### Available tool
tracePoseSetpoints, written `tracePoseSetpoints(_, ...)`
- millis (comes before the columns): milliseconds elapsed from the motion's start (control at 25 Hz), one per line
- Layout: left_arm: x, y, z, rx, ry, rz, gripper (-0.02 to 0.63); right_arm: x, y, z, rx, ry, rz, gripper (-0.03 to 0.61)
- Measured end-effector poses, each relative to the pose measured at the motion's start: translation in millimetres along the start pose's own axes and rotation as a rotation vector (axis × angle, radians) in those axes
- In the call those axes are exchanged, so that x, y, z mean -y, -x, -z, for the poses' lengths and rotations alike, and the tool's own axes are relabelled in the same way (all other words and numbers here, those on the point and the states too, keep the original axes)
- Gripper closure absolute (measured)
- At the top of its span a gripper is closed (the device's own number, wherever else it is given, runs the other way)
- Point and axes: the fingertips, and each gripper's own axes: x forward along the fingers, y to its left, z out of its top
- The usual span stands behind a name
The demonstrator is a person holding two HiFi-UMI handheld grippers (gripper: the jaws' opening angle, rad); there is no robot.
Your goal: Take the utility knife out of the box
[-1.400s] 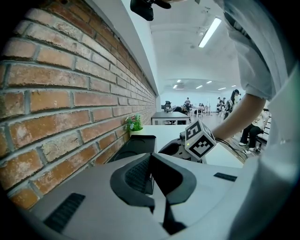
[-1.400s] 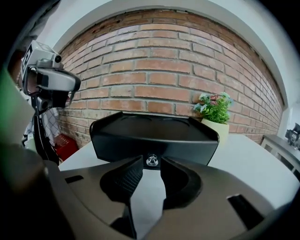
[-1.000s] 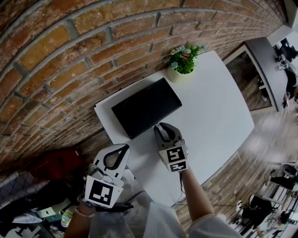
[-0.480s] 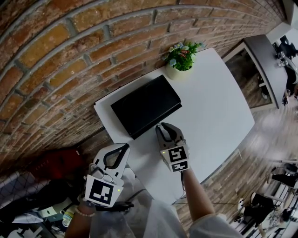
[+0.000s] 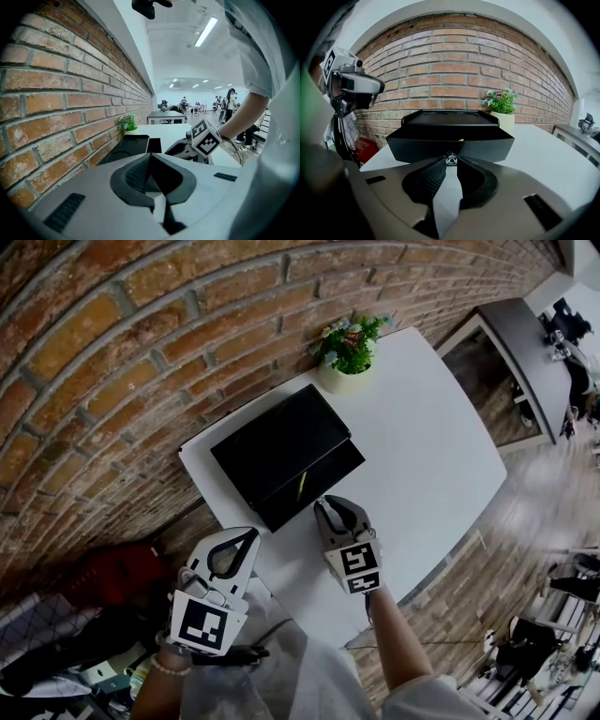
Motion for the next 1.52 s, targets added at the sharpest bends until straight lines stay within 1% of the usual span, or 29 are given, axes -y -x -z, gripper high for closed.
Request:
tracePoseSetpoints(320, 17.2, -6.9, -3.2, 0.003, -0.013, 0.043, 0.595, 1.8, 26.0, 17.6, -0.011, -0.008, 0.017, 0.485)
tracePoseSetpoints(760, 32.3, -17.0, -3.3, -0.014, -0.028, 0.080, 0.595, 3.8, 51.5, 41.4, -0.023, -0.032, 0.032, 0.485)
tracePoseSetpoints(960, 34.7, -23.9, -2.5, -0.024, -0.023, 0.085, 0.595, 4.1, 49.8, 41.3, -0.018, -0.032, 0.052, 0.484)
tracePoseSetpoints(1120, 36.0, -34.7, -3.1, -0.049, -0.022, 0.080, 0.595, 5.3, 54.2, 39.0, 0.006, -0.064, 0.054, 0.483)
tracePoseSetpoints(1240, 43.0, -45.4, -1.0, -0.097, -0.032, 0.114, 0.595, 8.8, 62.3, 35.6, 0.028, -0.076, 0.081, 0.483)
tracePoseSetpoints(1400, 52.0, -62.9, -10.0, -0.120, -0.054, 0.154, 0.595, 14.2, 80.4, 26.7, 0.052, -0.095, 0.106, 0.486)
tracePoseSetpoints(1520, 54.5, -77.0, -10.4, -0.147, -0.058, 0.159, 0.592, 19.2, 97.7, 18.0, 0.079, -0.120, 0.137, 0.513)
